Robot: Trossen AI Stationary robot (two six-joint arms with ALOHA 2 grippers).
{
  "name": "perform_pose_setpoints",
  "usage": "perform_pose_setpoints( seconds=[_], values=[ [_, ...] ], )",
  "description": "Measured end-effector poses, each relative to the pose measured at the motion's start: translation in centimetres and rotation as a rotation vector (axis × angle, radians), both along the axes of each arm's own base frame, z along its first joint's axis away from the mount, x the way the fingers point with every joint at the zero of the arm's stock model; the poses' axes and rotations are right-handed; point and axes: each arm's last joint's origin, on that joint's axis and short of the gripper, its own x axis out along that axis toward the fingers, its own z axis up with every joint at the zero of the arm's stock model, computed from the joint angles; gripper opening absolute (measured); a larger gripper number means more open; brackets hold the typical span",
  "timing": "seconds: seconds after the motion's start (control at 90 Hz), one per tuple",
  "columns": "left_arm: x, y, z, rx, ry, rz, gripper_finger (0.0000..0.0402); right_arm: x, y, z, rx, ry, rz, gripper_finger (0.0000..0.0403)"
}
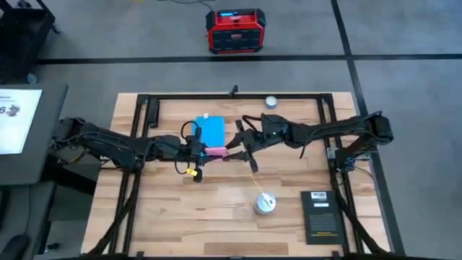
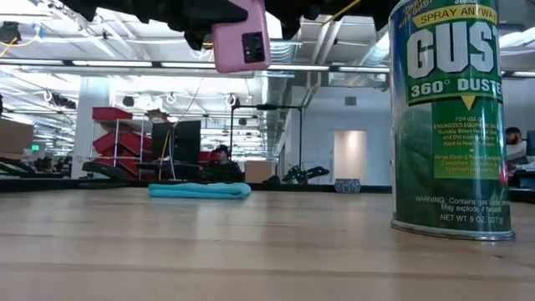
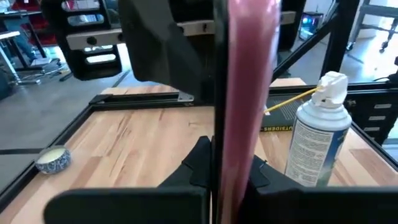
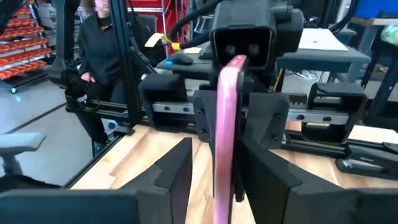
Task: Apply microfiber cloth
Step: Spray the device using the spray bottle
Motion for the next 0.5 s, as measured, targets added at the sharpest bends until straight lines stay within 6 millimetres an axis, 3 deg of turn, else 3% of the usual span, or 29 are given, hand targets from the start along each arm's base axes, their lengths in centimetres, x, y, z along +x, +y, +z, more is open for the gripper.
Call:
perform_pose_setpoints(
  seconds=[0.156,0.344,0.5],
  values=[
    [0.0,0.06,-0.02,-0.002,0.001,0.016,0.0001,-0.01,-0.68,-0.01,-0.018,-0.002,-0.046,0.0019],
    [-0.01,0.07,-0.03,-0.023,0.001,0.018,0.0003,-0.04,-0.88,-0.04,-0.014,0.004,-0.056,0.0018],
    [-0.03,-0.26,-0.02,-0.027,0.0,0.003,0.003,-0.08,-0.89,0.04,-0.023,0.001,-0.066,0.0017]
  ],
)
